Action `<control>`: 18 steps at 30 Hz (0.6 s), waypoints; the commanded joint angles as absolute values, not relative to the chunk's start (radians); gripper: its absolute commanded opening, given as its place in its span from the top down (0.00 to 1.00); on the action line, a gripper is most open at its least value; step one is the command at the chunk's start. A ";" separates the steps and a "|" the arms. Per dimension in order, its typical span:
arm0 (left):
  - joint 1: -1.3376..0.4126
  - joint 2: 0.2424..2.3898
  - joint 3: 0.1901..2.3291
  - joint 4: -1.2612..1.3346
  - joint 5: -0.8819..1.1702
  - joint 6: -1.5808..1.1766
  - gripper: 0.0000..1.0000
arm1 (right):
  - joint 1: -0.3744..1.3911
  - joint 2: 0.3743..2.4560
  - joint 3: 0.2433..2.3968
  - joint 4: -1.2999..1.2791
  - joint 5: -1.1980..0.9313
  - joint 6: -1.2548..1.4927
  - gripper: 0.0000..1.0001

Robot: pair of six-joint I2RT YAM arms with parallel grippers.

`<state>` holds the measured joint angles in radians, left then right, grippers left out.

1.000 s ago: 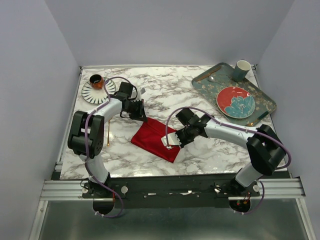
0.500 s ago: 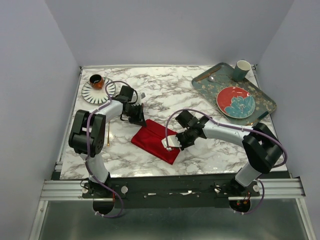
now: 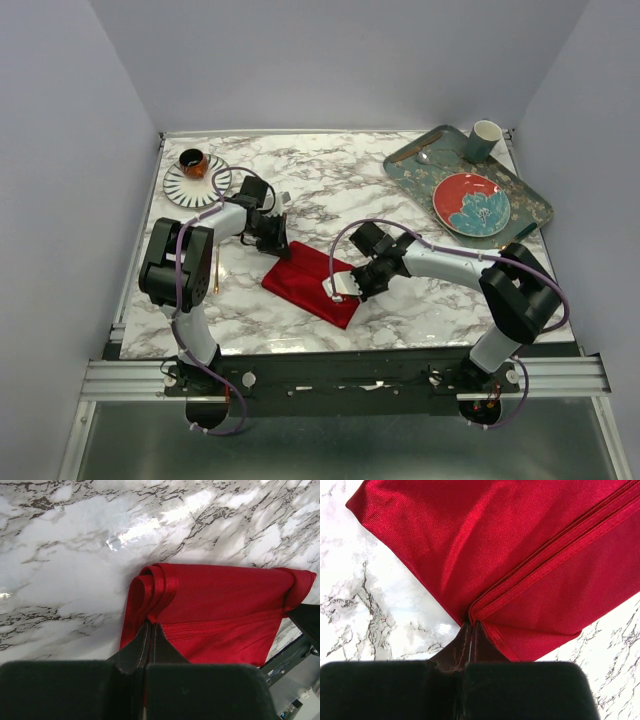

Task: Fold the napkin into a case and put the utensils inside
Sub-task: Fold the lower triangle-folded napkin at the center of the board, then smooth out the 2/3-rectangle-folded napkin at the center of the board.

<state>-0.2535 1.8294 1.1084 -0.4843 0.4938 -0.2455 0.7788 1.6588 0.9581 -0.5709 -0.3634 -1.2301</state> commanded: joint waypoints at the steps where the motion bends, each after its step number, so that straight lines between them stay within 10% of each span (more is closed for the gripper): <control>1: -0.236 1.865 1.098 -0.522 0.437 -0.224 1.00 | 0.776 1.718 0.942 -0.575 -0.319 -1.241 0.99; 18: -0.210 1.821 1.075 -0.531 0.472 -0.218 1.00 | 0.704 1.752 0.979 -0.574 -0.250 -1.387 0.99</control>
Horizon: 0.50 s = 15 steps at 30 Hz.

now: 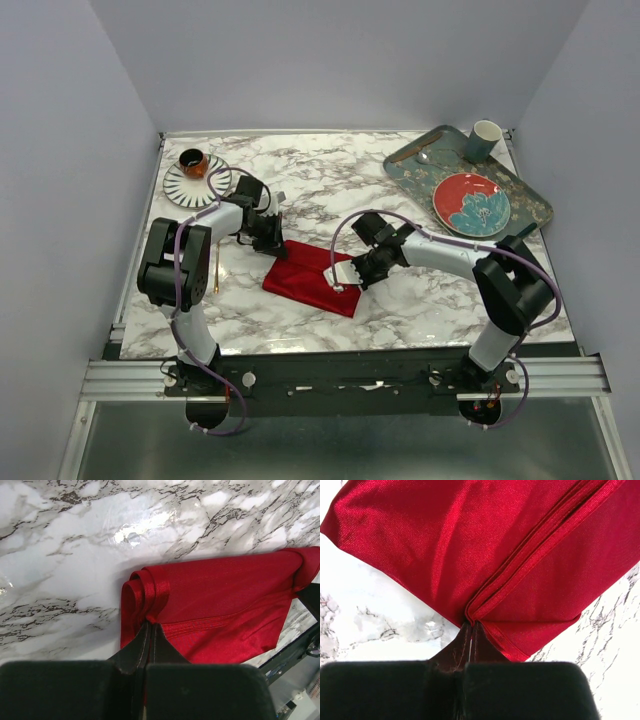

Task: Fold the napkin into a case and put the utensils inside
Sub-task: Smooth out the 2/3-rectangle-folded napkin at the center of the board.

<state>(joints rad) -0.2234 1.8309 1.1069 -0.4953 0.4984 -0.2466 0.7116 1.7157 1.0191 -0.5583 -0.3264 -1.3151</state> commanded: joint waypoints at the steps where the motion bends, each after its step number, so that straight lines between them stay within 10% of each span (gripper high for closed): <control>1: -0.206 1.804 1.071 -0.529 0.482 -0.218 0.99 | 0.706 1.747 0.971 -0.574 -0.249 -1.394 0.99; 5: -0.170 1.730 1.042 -0.433 0.607 -0.239 0.76 | 0.706 1.743 0.959 -0.560 -0.244 -1.416 0.99; 15: -0.190 1.658 1.111 -0.276 0.738 -0.356 0.66 | 0.710 1.750 0.959 -0.551 -0.236 -1.454 0.99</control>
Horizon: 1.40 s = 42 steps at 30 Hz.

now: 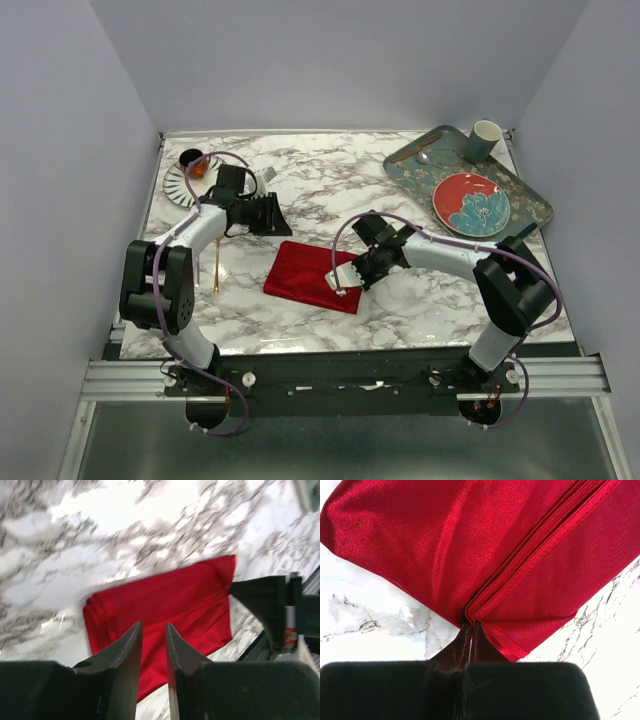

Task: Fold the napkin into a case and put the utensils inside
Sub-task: Smooth out the 2/3-rectangle-folded napkin at the center of the board.

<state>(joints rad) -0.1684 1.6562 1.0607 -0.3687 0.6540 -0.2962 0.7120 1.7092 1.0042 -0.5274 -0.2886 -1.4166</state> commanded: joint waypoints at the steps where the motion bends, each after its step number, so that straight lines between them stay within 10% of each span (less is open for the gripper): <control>1: -0.207 1.687 1.118 -0.273 0.745 -0.362 0.66 | 0.710 1.752 0.959 -0.548 -0.233 -1.454 0.99; 24: -0.224 1.993 1.011 -0.083 0.825 -0.453 0.87 | 0.710 1.735 0.951 -0.520 -0.212 -1.486 0.99; 34: -0.210 2.008 0.993 -0.092 0.808 -0.433 0.90 | 0.710 1.598 0.986 -0.600 -0.250 -1.388 0.48; 42: -0.210 1.999 0.986 -0.094 0.805 -0.419 0.91 | 0.629 1.560 1.162 -0.739 -0.405 -1.065 0.45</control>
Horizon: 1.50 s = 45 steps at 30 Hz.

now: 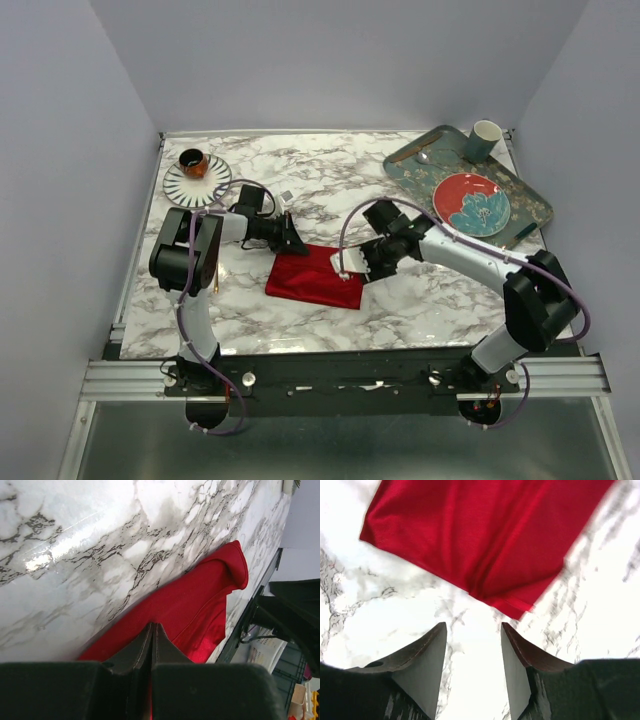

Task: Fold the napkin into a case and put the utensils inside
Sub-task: Smooth out the 2/3-rectangle-folded napkin at the center of the board.

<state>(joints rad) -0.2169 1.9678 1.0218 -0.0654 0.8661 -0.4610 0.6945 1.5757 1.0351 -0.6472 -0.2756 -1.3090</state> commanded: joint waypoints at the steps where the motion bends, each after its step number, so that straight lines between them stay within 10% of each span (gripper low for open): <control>1: -0.210 1.997 0.985 -0.094 0.805 -0.419 0.91 | 0.589 1.574 1.237 -0.756 -0.437 -1.024 0.46; 10: -0.210 1.999 0.980 -0.089 0.796 -0.423 0.92 | 0.443 1.825 1.502 -0.695 -0.673 -0.267 0.74; 18: -0.210 1.994 0.966 -0.084 0.793 -0.425 0.92 | 0.402 1.927 1.388 -0.499 -0.794 0.142 0.78; 32: -0.209 1.988 0.940 -0.083 0.790 -0.423 0.92 | 0.348 2.059 1.180 -0.359 -0.816 0.244 0.78; 45: -0.322 1.805 1.008 0.024 0.925 -0.494 0.64 | 0.348 2.069 1.169 -0.379 -0.707 0.193 0.80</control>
